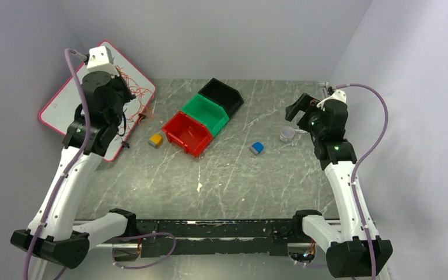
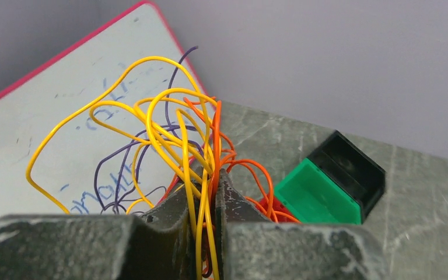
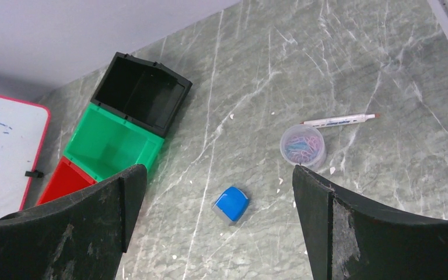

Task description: Untangle the cables

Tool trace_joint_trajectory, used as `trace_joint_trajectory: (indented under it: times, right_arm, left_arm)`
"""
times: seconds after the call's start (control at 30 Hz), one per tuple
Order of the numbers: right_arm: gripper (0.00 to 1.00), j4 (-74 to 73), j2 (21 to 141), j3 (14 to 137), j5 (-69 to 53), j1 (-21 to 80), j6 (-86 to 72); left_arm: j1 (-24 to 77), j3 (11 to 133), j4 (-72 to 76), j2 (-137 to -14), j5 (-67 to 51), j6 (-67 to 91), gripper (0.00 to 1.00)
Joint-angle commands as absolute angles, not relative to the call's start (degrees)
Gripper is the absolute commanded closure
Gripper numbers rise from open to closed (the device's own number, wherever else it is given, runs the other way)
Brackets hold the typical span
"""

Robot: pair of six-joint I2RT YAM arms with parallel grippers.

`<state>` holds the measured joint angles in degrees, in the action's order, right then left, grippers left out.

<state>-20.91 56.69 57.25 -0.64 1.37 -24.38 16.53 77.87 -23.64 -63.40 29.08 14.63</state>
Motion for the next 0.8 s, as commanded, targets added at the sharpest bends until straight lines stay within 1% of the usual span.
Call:
trace_joint_trajectory:
  times: [0.0, 0.23, 0.43, 0.57, 0.63, 0.77]
  right_arm:
    - [0.00, -19.93, 54.67, 58.89, -1.83, 1.05, -23.89]
    - [0.00, -19.60, 53.14, 58.97, -2.46, 1.05, -23.01]
    - [0.00, -19.69, 52.51, 59.24, -2.62, 1.05, -23.43]
    - [0.00, -19.83, 52.11, 59.15, -2.39, 1.07, -23.61]
    - [0.00, -20.05, 51.81, 59.07, -2.06, 1.05, -23.69]
    - [0.00, -20.33, 51.20, 58.59, -1.29, 1.10, -23.73]
  left_arm:
    - [20.00, 82.92, -29.01, -61.35, 19.90, 8.35, 0.93]
    - [31.20, 84.84, -36.06, -60.65, 19.49, 10.48, 0.93]
    - [44.58, 87.87, -37.95, -62.16, 24.71, 13.28, 0.93]
    - [54.72, 90.16, -36.55, -65.56, 28.28, 13.32, 0.93]
    - [58.38, 90.03, -34.48, -67.45, 28.26, 13.27, 0.93]
    - [60.38, 85.27, -27.32, -69.70, 21.89, 14.92, 0.93]
